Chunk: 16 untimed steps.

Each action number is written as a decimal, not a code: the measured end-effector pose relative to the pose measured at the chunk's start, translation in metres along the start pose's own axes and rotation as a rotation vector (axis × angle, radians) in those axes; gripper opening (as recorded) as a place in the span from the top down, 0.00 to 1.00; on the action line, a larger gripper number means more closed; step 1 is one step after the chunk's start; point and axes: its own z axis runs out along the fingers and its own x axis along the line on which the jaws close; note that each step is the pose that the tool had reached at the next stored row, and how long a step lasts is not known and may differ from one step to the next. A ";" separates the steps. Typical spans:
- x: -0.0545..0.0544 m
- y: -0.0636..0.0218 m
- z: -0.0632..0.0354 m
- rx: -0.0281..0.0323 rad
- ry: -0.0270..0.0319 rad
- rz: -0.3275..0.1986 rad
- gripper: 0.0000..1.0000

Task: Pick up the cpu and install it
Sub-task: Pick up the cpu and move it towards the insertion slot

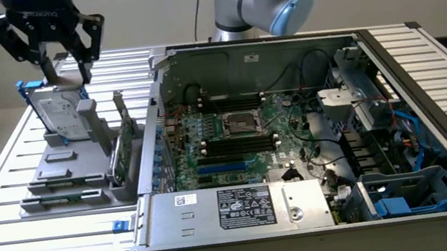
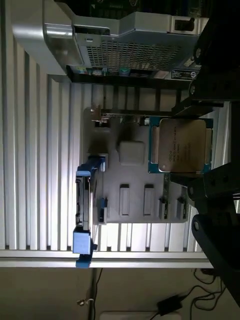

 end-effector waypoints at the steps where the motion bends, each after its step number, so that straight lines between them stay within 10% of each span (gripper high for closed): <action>1: -0.005 -0.0003 -0.0014 -0.0001 0.0010 0.000 0.46; 16: -0.072 -0.0037 -0.0174 -0.0006 0.0085 0.000 0.46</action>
